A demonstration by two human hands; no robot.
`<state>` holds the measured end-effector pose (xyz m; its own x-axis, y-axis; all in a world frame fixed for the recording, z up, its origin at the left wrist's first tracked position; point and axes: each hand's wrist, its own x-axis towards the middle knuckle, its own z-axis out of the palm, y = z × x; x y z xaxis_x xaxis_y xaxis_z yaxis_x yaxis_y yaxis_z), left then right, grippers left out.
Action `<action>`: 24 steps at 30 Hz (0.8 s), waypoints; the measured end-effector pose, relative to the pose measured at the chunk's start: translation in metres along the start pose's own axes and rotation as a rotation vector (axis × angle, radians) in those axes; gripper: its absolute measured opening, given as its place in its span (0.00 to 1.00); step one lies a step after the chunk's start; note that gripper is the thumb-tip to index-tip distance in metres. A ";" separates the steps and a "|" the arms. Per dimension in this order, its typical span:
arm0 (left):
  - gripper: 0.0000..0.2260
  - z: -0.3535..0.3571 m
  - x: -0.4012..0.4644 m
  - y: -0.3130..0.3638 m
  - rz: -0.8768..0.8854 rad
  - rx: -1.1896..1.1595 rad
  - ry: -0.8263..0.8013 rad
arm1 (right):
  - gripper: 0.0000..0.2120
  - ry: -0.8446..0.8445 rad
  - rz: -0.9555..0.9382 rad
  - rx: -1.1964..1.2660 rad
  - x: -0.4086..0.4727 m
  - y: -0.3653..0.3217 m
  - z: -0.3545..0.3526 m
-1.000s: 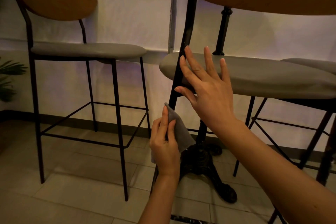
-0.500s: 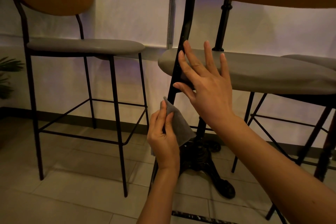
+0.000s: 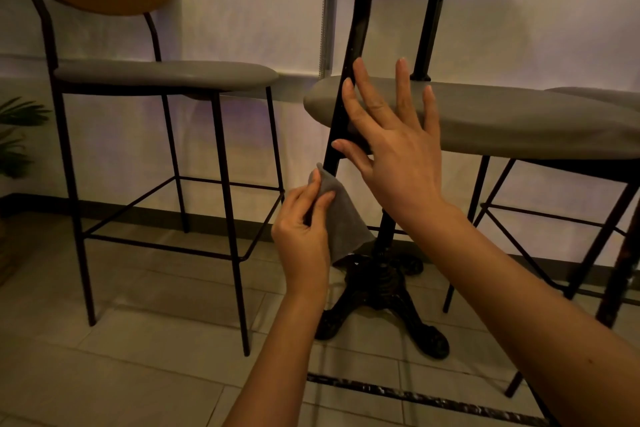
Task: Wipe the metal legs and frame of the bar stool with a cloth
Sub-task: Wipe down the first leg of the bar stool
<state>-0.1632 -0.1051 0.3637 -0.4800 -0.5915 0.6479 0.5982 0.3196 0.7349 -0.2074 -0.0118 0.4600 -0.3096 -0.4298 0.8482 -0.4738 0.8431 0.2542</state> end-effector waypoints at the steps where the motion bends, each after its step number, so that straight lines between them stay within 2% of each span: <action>1: 0.15 -0.002 -0.003 -0.002 -0.004 0.006 -0.004 | 0.29 -0.002 0.001 0.003 0.000 0.000 0.000; 12: 0.12 -0.018 -0.033 -0.020 -0.154 -0.001 0.010 | 0.34 -0.024 0.004 -0.022 -0.009 -0.008 0.001; 19: 0.15 -0.013 -0.039 -0.017 -0.113 -0.006 0.038 | 0.35 -0.023 -0.056 0.070 -0.045 -0.032 0.015; 24: 0.16 -0.010 -0.045 -0.028 -0.060 0.033 0.071 | 0.34 -0.057 -0.030 0.072 -0.049 -0.032 0.025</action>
<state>-0.1523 -0.0948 0.3120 -0.4673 -0.6609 0.5872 0.5476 0.3051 0.7791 -0.1979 -0.0261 0.3986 -0.3396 -0.4742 0.8123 -0.5413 0.8048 0.2435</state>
